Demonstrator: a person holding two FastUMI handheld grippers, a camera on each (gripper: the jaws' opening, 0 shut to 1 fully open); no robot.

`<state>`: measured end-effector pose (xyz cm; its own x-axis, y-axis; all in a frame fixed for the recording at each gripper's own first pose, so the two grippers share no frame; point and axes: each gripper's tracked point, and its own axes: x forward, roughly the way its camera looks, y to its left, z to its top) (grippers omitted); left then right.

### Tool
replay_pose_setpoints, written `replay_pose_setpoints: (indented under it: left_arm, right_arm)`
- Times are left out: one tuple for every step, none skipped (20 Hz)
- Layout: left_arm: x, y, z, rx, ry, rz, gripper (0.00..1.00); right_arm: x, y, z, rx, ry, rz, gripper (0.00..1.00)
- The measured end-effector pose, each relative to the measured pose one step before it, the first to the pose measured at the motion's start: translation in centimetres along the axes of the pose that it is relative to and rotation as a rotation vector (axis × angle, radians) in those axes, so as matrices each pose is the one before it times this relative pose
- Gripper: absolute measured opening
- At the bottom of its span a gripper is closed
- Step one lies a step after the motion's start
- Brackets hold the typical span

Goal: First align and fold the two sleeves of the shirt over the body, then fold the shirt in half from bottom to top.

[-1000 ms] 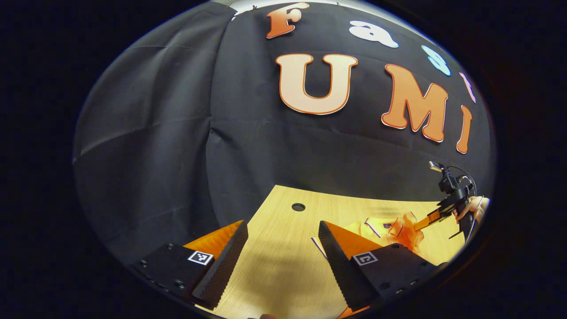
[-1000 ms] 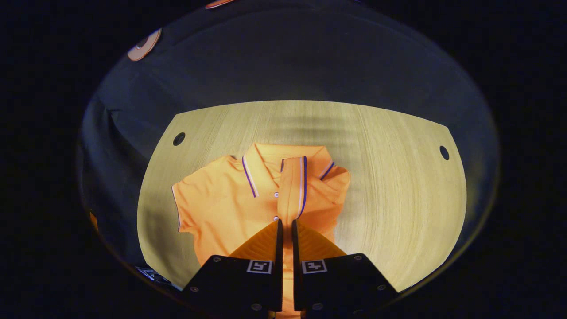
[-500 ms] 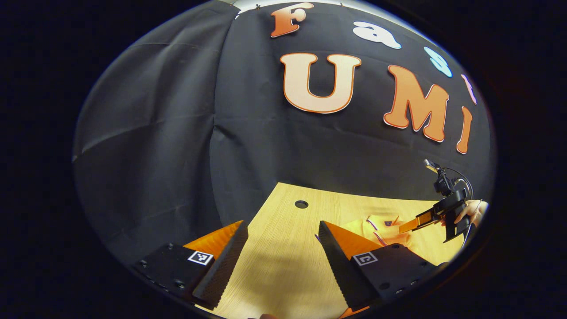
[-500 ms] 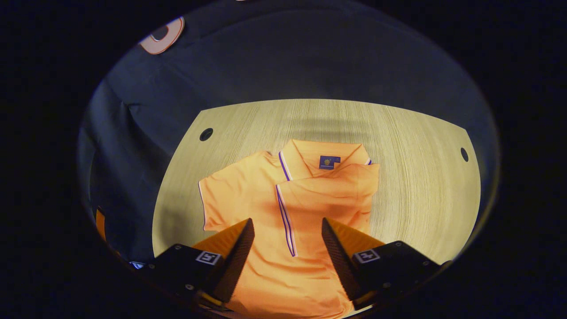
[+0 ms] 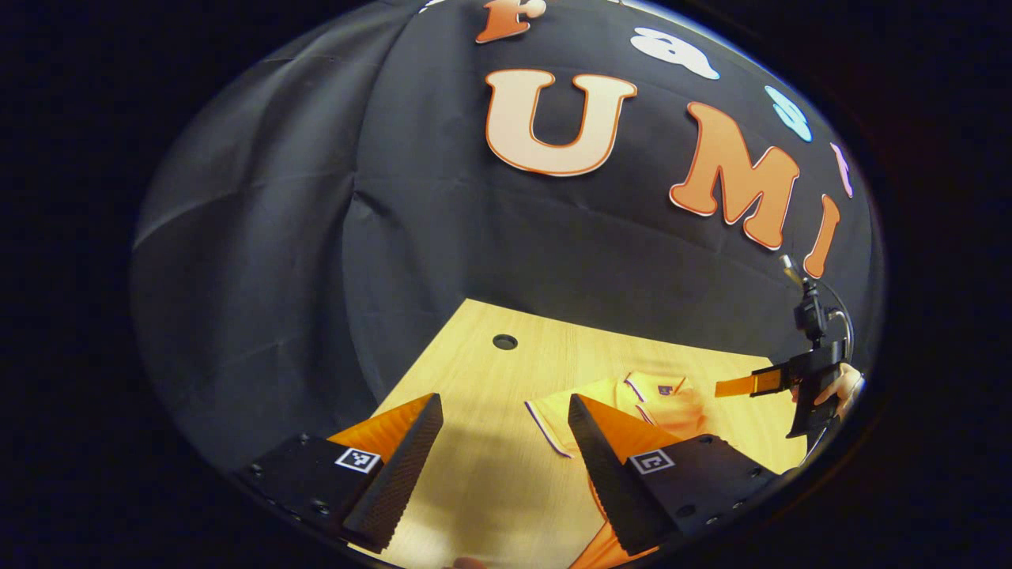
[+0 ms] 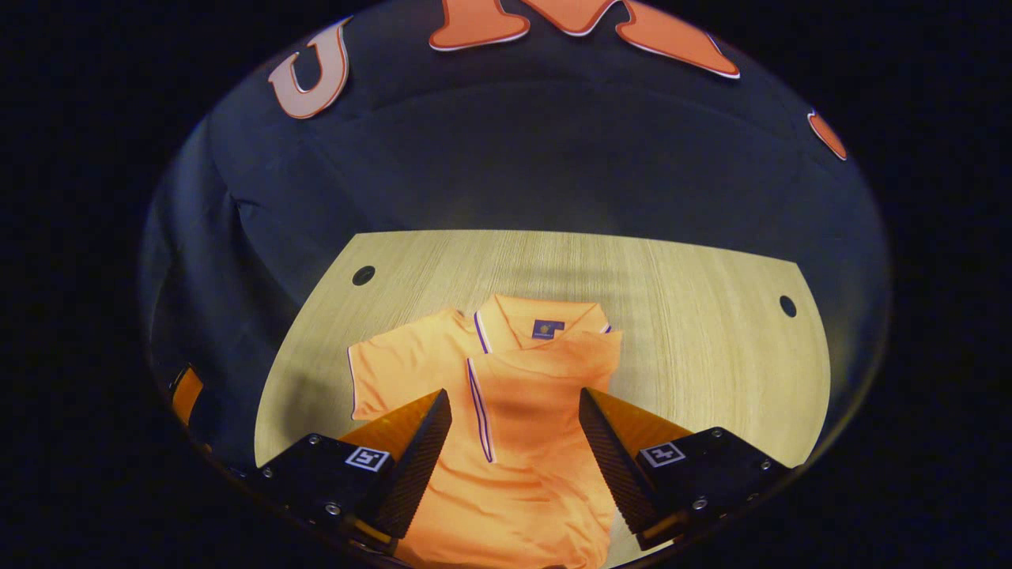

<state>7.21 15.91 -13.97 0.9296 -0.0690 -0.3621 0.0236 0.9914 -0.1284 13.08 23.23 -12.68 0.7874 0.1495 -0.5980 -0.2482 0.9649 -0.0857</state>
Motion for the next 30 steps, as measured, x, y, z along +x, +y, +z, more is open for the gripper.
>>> replay_pose_setpoints:
  left_arm:
    - [0.829, -0.819, -0.413, -0.00623, 0.02973, -0.01204, 0.98]
    - [0.896, -0.83, -0.594, 0.00093, 0.03412, -0.01606, 0.98]
    - [1.124, -0.694, -0.698, 0.00974, 0.03548, -0.00938, 0.98]
    - [1.164, -0.728, -0.652, 0.00859, 0.03757, -0.01569, 0.98]
    - [1.131, -0.691, -0.618, 0.00563, 0.03887, -0.01965, 0.98]
    - [1.472, -0.585, -0.745, 0.00666, 0.04242, -0.0141, 0.98]
    - [1.264, -0.454, -0.486, 0.00528, 0.04076, -0.00616, 0.98]
    - [1.082, -0.344, -0.354, 0.0039, 0.04544, 0.0024, 0.98]
    - [0.76, -0.015, -0.226, -0.00347, 0.05058, 0.01258, 0.98]
    - [0.968, -0.319, 0.168, -0.02318, 0.03593, 0.00173, 0.98]
    - [0.837, -0.405, 0.159, -0.03448, 0.03272, -0.00601, 0.98]
    - [1.09, -0.33, 0.259, -0.03105, 0.02566, -0.00343, 0.98]
    - [1.211, -0.055, 0.408, -0.0238, 0.02528, -0.00131, 0.98]
    - [1.187, 0.202, 0.15, -0.0111, 0.03434, 0.01075, 0.98]
    - [0.975, 0.416, 0.3, -0.00703, 0.02637, 0.01737, 0.98]
    - [1.124, 0.047, -0.078, -0.00976, 0.03008, 0.01492, 0.98]
    - [1.082, 0.292, 0.046, -0.02277, 0.02494, 0.01857, 0.98]
    - [0.852, 0.169, -0.209, -0.02605, 0.03026, 0.01116, 0.99]
    - [0.999, 0.357, -0.126, -0.02895, 0.02411, 0.01858, 0.98]
    - [0.823, 0.01, -0.256, -0.01584, 0.02883, 0.00121, 0.98]
    - [0.842, 0.415, -0.221, -0.00883, 0.02552, 0.02258, 0.98]
    - [1.164, 0.21, 0.03, -0.00044, 0.01555, 0.02031, 0.98]
    - [0.928, 0.297, -0.071, 0.00255, 0.01265, 0.02876, 0.99]
    - [0.813, 0.113, -0.154, -0.00124, 0.01687, 0.0189, 0.99]
    - [0.429, 0.036, -0.228, -0.00573, 0.01579, 0.01085, 0.98]
    - [0.307, -0.024, -0.096, -0.01264, 0.00729, 0.01236, 0.98]
    - [0.305, -0.062, 0.119, -0.00946, 0.00267, 0.00445, 0.98]
    - [0.401, 0.058, -0.16, -0.00284, 0.00274, 0.01207, 0.97]
    - [0.365, -0.063, -0.059, -0.00315, 0.0044, 0.00531, 0.95]
    - [0.143, 0.219, -0.077, 0.00556, 0.00182, 0.02767, 0.93]
  right_arm:
    - [-0.706, -0.409, 0.429, -0.01123, -0.02256, -0.00836, 0.99]
    - [-0.458, -0.327, 0.281, -0.01031, -0.02024, -0.00705, 0.99]
    - [-0.638, -0.399, 0.285, -0.00862, -0.01663, -0.00677, 0.99]
    - [-0.993, -0.573, 0.177, -0.00255, -0.01244, -0.0081, 0.99]
    - [-0.848, -0.303, 0.366, -0.00037, -0.01866, 0.0008, 0.99]
    - [-0.703, -0.155, 0.284, 0.00395, -0.0199, 0.00408, 0.99]
    - [-0.796, -0.239, 0.255, 0.00834, -0.01578, 0.0042, 0.99]
    - [-0.724, -0.209, 0.149, 0.01053, -0.0121, 0.01152, 0.99]
    - [-0.708, -0.104, -0.091, 0.01711, -0.00325, 0.01218, 0.99]
    - [-0.786, -0.275, -0.14, 0.0177, -0.00527, 0.01362, 0.99]
    - [-0.718, -0.145, -0.128, 0.01086, -0.00488, 0.01416, 0.99]
    - [-0.606, -0.402, -0.152, 0.00502, -0.00491, 0.00605, 0.99]
    - [-0.648, -0.583, -0.123, -0.00263, -0.00793, -0.00217, 0.99]
    - [-0.593, -0.779, -0.021, -0.00894, -0.01283, -0.01053, 0.99]
    - [-0.651, -0.877, 0.169, -0.01042, -0.01736, -0.01525, 0.99]
    - [-0.47, -0.933, 0.289, -0.00992, -0.02638, -0.02253, 0.99]
    - [-0.418, -0.965, 0.356, -0.01058, -0.02889, -0.02231, 0.99]
    - [-0.424, -0.558, -0.015, -0.01316, -0.02073, -0.01371, 0.99]
    - [-0.419, -0.572, -0.046, -0.00899, -0.01212, -0.01076, 0.99]
    - [-0.43, -0.544, -0.22, -0.00489, -0.00552, -0.00514, 0.99]
    - [-0.206, -0.375, -0.255, 0.00079, 0.00307, 0.00088, 0.99]
    - [-0.153, -0.38, -0.379, 0.00709, 0.00491, 0.00266, 0.99]
    - [-0.118, -0.326, -0.358, 0.00668, 0.01152, 0.0069, 0.99]
    - [0.056, -0.503, -0.28, 0.00865, 0.00762, -0.00152, 0.99]
    - [0.097, -0.563, -0.196, 0.00587, 0.0032, -0.00548, 0.99]
    - [-0.024, -0.635, -0.177, 0.00427, 0.00527, -0.00825, 0.99]
    - [0.068, -0.575, -0.194, 0.00553, 0.00471, -0.00703, 0.99]
    - [0.014, -0.529, -0.112, 0.00556, 0.003, -0.00416, 0.99]
    - [-0.039, -0.487, 0.003, 0.00539, 0.0027, -0.0033, 0.99]
    - [-0.03, -0.433, 0.024, 0.00479, -0.00047, -0.0029, 0.99]
